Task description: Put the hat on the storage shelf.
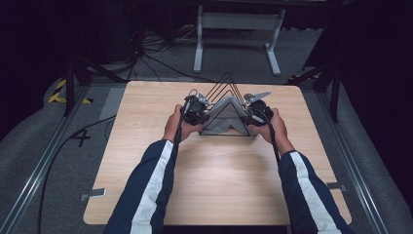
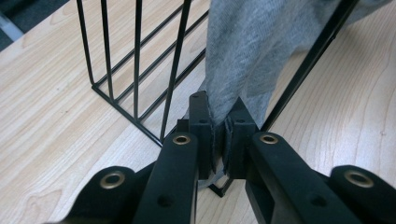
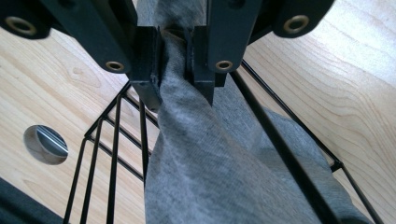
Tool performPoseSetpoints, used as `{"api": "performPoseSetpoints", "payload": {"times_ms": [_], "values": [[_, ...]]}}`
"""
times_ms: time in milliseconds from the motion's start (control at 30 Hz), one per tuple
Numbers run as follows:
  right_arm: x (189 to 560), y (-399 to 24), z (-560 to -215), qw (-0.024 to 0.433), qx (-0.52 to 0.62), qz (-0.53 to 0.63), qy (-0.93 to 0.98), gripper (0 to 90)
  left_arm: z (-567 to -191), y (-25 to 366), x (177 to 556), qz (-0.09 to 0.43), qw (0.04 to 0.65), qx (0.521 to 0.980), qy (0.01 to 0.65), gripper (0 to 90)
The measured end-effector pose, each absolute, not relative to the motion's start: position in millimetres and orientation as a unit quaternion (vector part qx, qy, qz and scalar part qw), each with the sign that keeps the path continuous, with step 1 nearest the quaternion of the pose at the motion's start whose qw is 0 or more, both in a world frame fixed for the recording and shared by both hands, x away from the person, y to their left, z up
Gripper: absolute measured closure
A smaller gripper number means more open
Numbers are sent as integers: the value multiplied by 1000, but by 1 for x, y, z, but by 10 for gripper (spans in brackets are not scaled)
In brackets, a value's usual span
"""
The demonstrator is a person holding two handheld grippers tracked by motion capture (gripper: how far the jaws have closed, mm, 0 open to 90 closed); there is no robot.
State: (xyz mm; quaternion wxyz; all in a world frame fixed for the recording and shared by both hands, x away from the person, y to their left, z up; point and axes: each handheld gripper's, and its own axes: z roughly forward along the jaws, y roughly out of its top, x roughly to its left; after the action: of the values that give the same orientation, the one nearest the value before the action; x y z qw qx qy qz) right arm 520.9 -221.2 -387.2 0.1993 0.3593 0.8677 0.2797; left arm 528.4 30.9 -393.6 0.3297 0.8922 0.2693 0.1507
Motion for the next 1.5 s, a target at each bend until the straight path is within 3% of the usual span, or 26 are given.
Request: {"api": "performPoseSetpoints", "payload": {"times_ms": [433, 1500], "values": [[512, -228, -371, 208, 352, 283, 867, 734, -375, 47, 522, 171, 318, 896, 261, 766], [470, -262, -349, 220, 333, 290, 870, 684, -374, 103, 479, 169, 276, 920, 221, 768]]}}
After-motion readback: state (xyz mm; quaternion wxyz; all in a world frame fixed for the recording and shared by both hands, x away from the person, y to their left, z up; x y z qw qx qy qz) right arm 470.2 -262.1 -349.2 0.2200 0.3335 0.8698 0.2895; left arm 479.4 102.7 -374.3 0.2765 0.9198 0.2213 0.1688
